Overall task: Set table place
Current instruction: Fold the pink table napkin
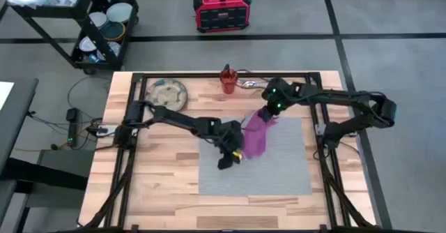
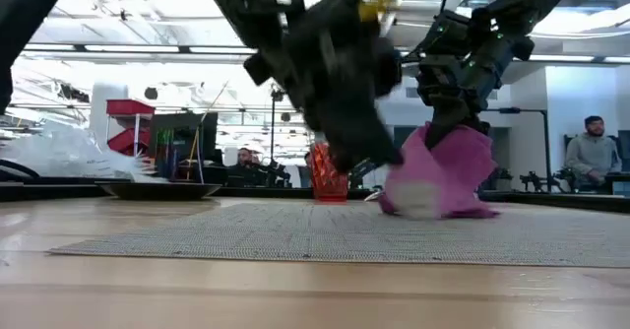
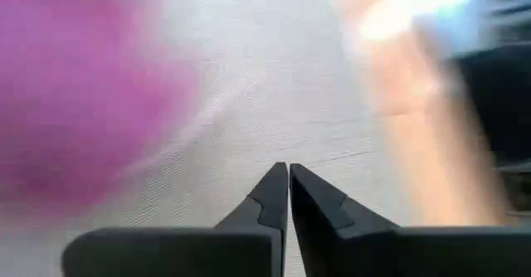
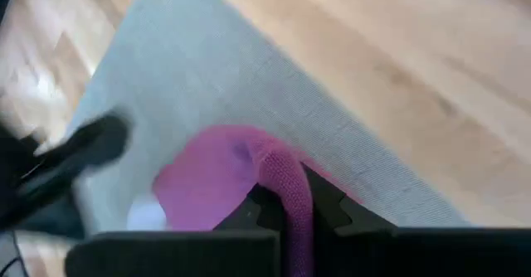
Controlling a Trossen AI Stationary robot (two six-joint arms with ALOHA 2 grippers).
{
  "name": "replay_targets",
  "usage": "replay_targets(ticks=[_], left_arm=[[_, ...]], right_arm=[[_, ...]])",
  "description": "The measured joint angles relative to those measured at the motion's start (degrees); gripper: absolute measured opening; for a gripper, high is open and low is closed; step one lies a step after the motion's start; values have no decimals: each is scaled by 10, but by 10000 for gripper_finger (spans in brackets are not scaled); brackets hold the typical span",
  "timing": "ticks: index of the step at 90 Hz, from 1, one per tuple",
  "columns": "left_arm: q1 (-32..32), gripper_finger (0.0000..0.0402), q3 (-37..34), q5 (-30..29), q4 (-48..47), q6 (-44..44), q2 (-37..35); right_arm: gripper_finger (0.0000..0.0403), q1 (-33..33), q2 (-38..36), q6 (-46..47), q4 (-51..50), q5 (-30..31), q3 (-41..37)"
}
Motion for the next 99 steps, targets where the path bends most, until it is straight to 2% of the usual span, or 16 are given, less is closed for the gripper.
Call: replay_targets(ticks=[9,29,44,99], left_arm=[[-3,0,2,-21,-9,-6,0],[26,0,4,-207,-29,10,-7],[62,0,4,-268,-29,6,-10],[134,0,4,-291,-37,-3,-44]], right_arm=[[0,-20,0,-5,3,-19,0],[0,-8,0,-17,-20,-30,0],[0,-7,0,-20,-30,-30,0],[0,-10,0,-31,-33,-23,0]])
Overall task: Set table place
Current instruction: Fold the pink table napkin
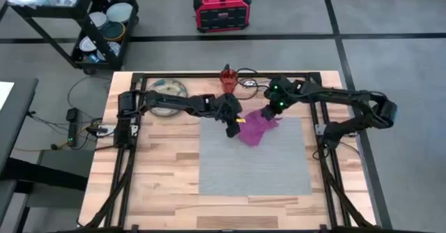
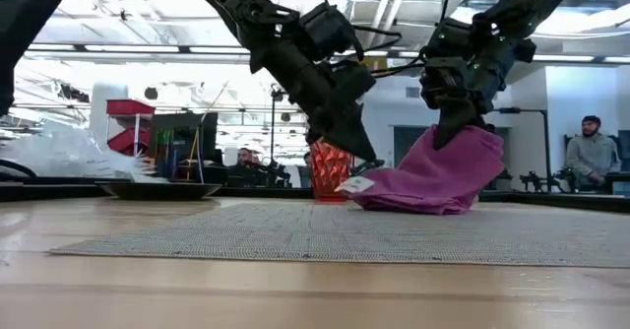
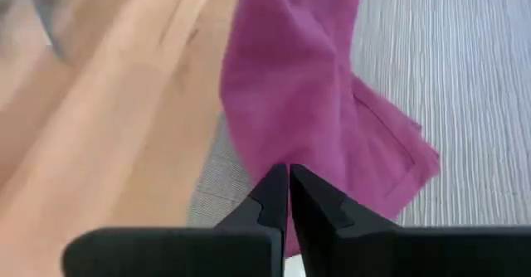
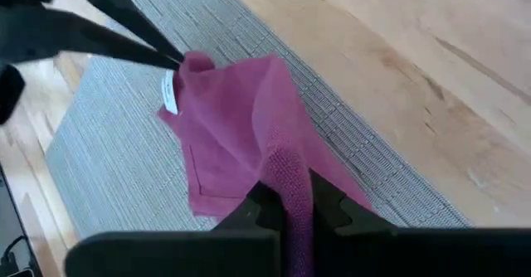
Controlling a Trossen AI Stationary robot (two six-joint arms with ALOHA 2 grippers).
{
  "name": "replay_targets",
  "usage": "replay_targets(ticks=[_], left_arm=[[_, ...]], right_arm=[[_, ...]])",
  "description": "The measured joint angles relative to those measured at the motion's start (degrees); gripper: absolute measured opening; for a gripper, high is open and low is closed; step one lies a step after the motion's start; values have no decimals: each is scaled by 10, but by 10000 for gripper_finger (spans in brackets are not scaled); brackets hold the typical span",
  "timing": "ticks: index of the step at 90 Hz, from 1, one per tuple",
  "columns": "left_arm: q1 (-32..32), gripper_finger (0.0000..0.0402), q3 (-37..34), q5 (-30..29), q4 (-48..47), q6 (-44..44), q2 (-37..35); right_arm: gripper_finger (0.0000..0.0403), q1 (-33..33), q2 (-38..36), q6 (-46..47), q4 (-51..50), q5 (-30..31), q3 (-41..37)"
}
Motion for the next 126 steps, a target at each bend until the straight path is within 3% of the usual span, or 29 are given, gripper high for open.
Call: replay_targets(ticks=[21,39,58,86,109,126], left_arm=[[3,0,-3,1,-31,-2,24],[-6,0,-4,46,-15,-13,52],[-40,0,-2,97,36,-40,56],[-112,0,-1,160,37,-103,56],[-129,0,-1,155,28,-110,43],[-106,0,0,91,41,-61,-5]], right_arm=[[0,0,0,-1,1,0,0],[0,0,0,2,9,0,0],[0,-9,5,3,17,2,0],[0,-42,7,14,33,-7,0],[0,-24,7,11,17,-6,0],[0,10,7,14,15,-7,0]])
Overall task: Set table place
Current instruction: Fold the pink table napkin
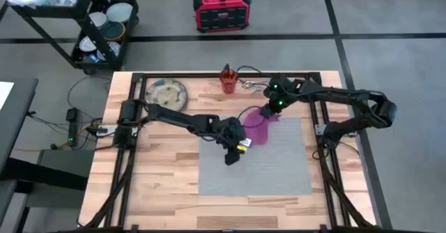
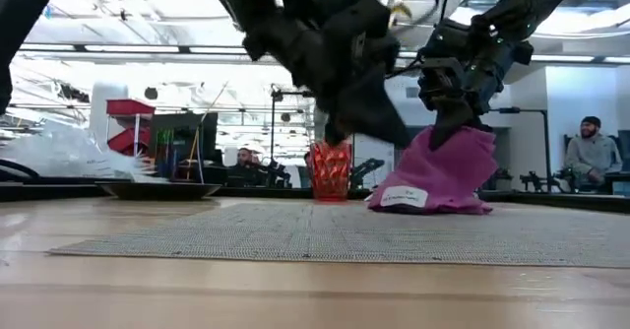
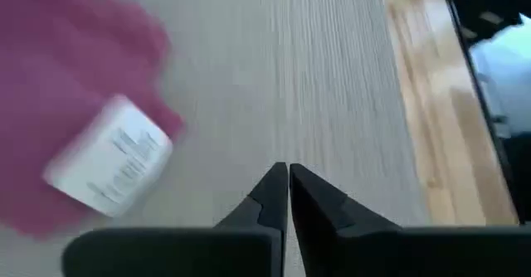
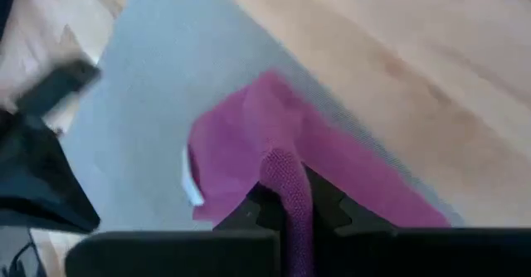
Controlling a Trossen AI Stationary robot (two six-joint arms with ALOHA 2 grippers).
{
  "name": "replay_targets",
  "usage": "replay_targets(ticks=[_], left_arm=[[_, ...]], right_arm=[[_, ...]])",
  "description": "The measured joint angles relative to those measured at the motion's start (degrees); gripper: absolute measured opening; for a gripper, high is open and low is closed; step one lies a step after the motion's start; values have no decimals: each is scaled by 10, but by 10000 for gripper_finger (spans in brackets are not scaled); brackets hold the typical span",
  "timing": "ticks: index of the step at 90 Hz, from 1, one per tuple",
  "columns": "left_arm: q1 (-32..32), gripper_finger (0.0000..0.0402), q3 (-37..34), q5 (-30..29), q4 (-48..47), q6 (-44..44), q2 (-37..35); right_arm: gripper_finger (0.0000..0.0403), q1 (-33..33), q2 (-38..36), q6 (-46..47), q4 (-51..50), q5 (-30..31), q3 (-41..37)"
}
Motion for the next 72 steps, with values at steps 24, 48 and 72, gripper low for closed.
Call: replay_targets(ticks=[24,48,72], left_arm=[[79,0,0,-52,7,48,-25],[116,46,0,64,39,72,-31],[106,168,6,101,41,85,-32]], right_arm=[[0,60,0,19,32,-9,0],[0,101,0,42,52,-16,0],[0,104,-1,46,53,-17,0]])
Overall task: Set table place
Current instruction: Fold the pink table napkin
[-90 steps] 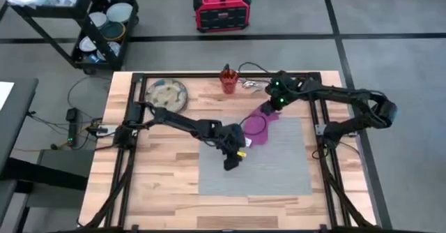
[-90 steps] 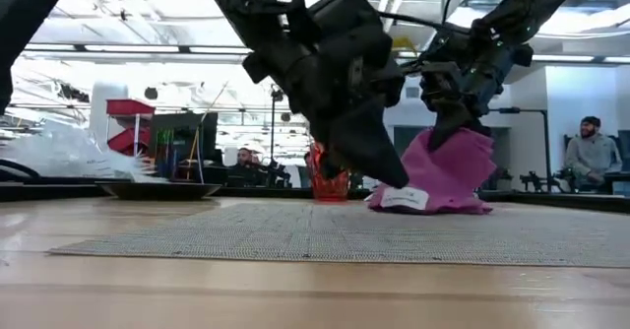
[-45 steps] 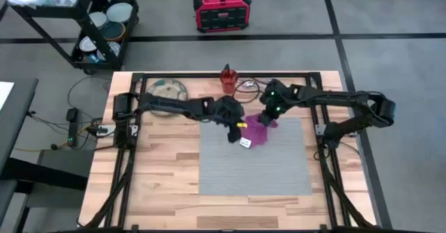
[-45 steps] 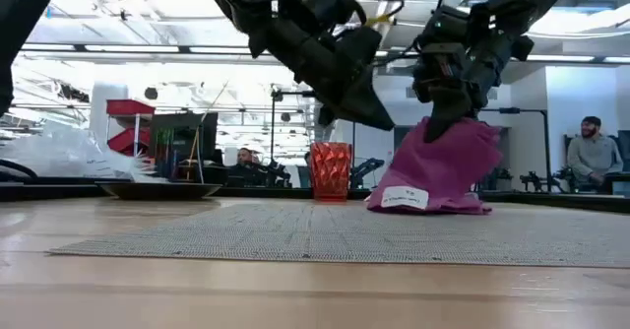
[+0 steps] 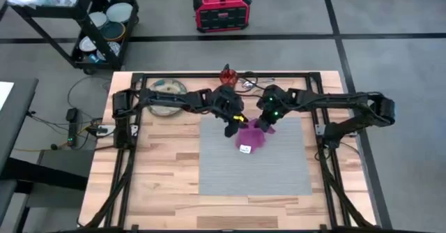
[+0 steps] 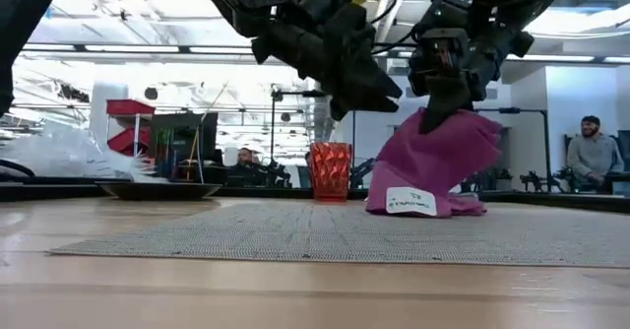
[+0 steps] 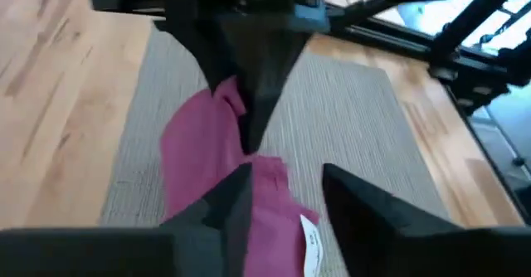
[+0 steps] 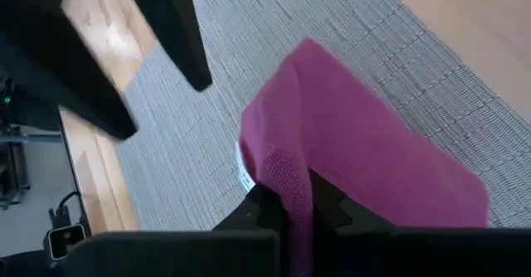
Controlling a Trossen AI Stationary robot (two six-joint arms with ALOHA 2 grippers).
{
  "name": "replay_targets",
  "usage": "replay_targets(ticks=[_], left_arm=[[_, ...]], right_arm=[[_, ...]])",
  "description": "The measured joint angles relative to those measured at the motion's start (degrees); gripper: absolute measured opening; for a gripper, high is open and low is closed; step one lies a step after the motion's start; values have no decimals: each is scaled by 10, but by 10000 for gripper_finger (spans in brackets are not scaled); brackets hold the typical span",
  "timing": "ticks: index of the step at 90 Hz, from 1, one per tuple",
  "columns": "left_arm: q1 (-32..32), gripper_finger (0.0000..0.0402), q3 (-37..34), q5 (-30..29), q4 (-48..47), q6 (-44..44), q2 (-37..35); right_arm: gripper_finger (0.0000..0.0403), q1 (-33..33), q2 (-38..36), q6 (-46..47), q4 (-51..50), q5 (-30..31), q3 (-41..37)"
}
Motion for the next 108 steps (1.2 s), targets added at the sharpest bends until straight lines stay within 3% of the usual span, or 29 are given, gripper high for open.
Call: replay_targets(ticks=[16,45,71,108], left_arm=[[0,217,1,-25,-9,8,2],[0,219,1,-30,-11,25,3],[-5,179,1,22,-23,39,3],[-8,84,1,21,-32,69,3]], right_arm=[[0,2,0,6,13,-18,0],[0,32,0,21,50,-28,0],[0,35,0,28,88,-44,0],[0,38,0,32,111,-64,0]])
